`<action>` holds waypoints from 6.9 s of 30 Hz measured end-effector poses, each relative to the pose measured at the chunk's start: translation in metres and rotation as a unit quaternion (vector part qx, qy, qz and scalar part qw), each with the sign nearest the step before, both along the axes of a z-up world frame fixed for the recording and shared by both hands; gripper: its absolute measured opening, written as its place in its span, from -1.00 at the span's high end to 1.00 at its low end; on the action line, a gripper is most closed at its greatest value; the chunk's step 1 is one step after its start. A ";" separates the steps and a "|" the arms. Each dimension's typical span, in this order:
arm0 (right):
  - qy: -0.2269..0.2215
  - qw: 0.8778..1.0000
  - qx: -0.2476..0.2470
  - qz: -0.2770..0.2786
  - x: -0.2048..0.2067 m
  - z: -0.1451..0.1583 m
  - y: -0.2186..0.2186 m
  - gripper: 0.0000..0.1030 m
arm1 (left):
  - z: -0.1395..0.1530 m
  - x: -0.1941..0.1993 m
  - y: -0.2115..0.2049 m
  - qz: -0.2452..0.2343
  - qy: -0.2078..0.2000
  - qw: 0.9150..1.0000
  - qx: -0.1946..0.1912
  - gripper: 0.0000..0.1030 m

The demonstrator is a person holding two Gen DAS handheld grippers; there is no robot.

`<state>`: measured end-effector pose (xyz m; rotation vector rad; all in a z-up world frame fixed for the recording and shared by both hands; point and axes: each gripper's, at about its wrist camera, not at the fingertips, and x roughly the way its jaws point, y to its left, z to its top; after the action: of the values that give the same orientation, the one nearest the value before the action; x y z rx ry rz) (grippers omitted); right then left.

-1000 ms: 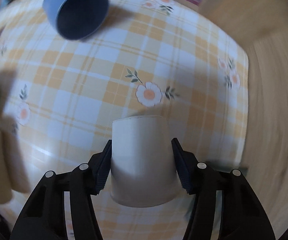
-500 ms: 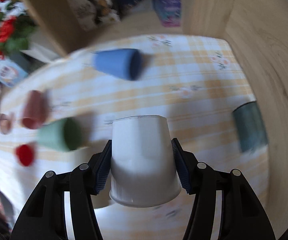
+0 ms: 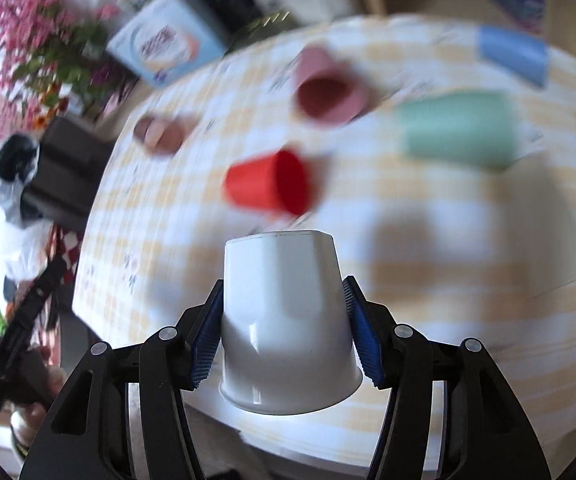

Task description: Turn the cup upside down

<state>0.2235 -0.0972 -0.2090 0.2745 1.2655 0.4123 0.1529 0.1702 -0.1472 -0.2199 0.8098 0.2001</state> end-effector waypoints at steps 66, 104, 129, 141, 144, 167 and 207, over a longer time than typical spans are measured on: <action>-0.152 0.979 -0.065 -0.121 -0.065 0.003 -0.127 -0.70 | -0.090 0.081 -0.090 -0.110 0.236 0.948 -0.186 -0.23; -0.126 0.982 -0.070 -0.124 -0.071 -0.005 -0.126 -0.70 | -0.061 0.010 -0.073 -0.126 0.149 0.972 -0.132 0.06; -0.116 0.982 -0.076 -0.130 -0.072 -0.009 -0.127 -0.70 | -0.064 0.044 -0.051 -0.065 0.104 0.992 0.016 0.06; -0.111 0.982 -0.069 -0.139 -0.074 -0.012 -0.131 -0.70 | -0.074 0.046 -0.075 -0.072 0.093 0.991 0.071 0.06; -0.111 0.982 -0.068 -0.139 -0.075 -0.011 -0.131 -0.70 | -0.074 0.047 -0.076 -0.070 0.095 0.990 0.072 0.05; -0.167 0.971 -0.076 -0.153 -0.101 0.041 -0.143 -0.70 | -0.024 0.027 -0.086 -0.081 0.072 0.993 0.038 -0.88; -0.374 0.901 -0.136 -0.172 -0.241 0.196 -0.129 -0.70 | 0.149 -0.156 -0.159 -0.135 -0.183 0.969 0.102 -0.88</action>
<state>-0.0171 -0.2266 -0.0127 0.0772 0.4863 0.0113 -0.0031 0.0117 0.0013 0.0491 0.4413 -0.0172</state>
